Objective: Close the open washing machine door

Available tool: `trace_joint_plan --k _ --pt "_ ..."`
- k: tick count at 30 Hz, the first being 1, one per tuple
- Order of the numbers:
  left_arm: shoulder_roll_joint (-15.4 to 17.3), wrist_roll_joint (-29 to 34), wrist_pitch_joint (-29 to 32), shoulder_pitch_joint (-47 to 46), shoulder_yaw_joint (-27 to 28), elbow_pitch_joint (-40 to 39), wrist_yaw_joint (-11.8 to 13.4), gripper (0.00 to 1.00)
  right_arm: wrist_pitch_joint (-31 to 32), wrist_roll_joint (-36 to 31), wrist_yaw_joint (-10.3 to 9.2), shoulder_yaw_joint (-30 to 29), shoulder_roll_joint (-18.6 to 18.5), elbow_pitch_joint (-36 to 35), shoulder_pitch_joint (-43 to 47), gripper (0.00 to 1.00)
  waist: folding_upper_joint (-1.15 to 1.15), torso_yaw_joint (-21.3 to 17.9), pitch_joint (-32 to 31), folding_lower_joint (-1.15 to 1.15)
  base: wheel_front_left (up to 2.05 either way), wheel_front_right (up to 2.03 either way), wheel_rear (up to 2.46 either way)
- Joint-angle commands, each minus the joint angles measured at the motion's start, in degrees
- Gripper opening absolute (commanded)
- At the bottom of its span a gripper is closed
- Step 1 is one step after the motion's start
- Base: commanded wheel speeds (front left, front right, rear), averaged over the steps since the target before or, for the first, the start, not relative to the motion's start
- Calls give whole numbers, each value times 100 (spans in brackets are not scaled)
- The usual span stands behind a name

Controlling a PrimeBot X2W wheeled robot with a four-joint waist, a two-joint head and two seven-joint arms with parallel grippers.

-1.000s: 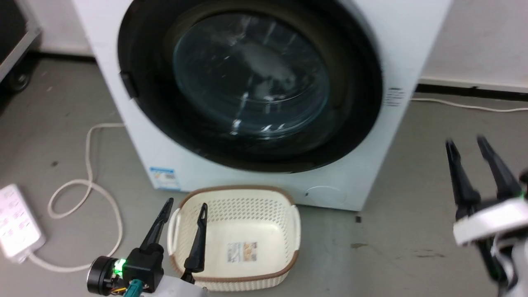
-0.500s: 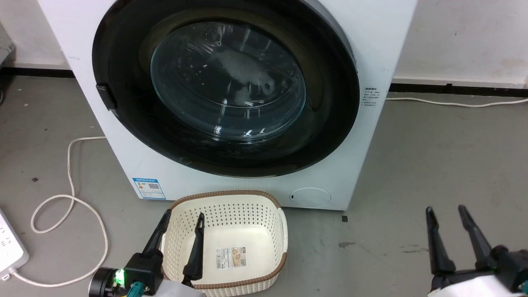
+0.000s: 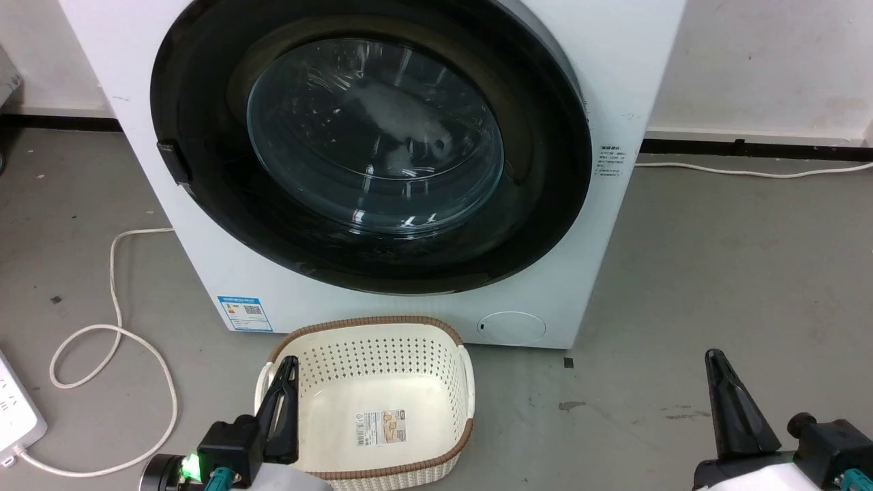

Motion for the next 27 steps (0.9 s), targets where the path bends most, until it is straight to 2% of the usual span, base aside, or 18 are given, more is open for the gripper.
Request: trace_joint_plan --k 1,27 --pt "-3 12 38 -3 22 -20 -3 0 31 -27 0 2 3 -5 -12 0 0 -1 1 0 0 0 0" --pt "-37 110 329 -21 141 -168 -30 0 305 -226 -1 21 29 -42 -97 0 0 -11 9 0 0 0 0"
